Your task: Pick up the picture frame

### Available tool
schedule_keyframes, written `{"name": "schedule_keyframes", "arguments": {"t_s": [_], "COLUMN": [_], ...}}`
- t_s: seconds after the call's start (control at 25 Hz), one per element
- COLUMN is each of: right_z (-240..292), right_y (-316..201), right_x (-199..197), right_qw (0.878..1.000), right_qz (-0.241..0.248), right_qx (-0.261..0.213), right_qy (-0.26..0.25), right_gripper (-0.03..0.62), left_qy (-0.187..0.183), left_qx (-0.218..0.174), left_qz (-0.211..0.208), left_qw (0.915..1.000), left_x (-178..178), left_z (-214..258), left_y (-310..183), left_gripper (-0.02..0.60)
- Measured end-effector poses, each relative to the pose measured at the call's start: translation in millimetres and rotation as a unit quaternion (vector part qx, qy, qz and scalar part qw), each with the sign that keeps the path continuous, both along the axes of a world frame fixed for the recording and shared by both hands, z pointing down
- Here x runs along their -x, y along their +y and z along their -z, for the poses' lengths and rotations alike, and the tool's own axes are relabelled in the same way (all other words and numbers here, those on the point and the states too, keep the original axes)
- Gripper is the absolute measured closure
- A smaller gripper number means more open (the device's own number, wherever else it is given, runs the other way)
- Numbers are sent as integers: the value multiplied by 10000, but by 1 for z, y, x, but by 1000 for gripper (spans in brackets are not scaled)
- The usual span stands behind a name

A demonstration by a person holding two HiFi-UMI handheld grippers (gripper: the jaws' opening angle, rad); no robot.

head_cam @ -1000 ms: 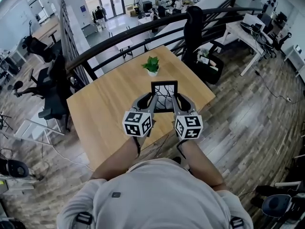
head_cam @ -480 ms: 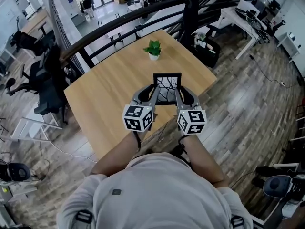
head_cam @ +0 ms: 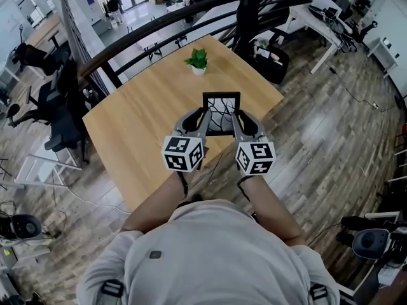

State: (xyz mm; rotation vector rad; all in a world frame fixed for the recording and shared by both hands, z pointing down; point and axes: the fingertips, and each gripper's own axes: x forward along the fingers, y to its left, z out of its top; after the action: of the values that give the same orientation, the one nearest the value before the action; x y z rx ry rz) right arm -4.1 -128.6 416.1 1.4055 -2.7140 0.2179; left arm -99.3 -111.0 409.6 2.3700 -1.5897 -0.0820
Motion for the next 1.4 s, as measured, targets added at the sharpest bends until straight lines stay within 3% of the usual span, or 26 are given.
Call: {"name": "schedule_keyframes", "arguments": {"t_s": [0.56, 0.8, 1.4], "right_z": [-9, -30, -36], "right_y": [65, 95, 117], "right_x": [-110, -144, -191], "right_qw": [9993, 9987, 9985], "right_qz": [364, 433, 438], "right_qx": [-22, 236, 280], "right_qy": [-121, -149, -189], "right_gripper": [510, 510, 510], "left_qy": [-86, -138, -104], "left_qx": [89, 310, 355], "left_qz": [365, 429, 440], "left_qw": [9993, 9985, 9983], "left_x": [-111, -146, -193], "left_z": [-12, -31, -39], "left_y": [72, 105, 128], "left_gripper": [505, 505, 505]}}
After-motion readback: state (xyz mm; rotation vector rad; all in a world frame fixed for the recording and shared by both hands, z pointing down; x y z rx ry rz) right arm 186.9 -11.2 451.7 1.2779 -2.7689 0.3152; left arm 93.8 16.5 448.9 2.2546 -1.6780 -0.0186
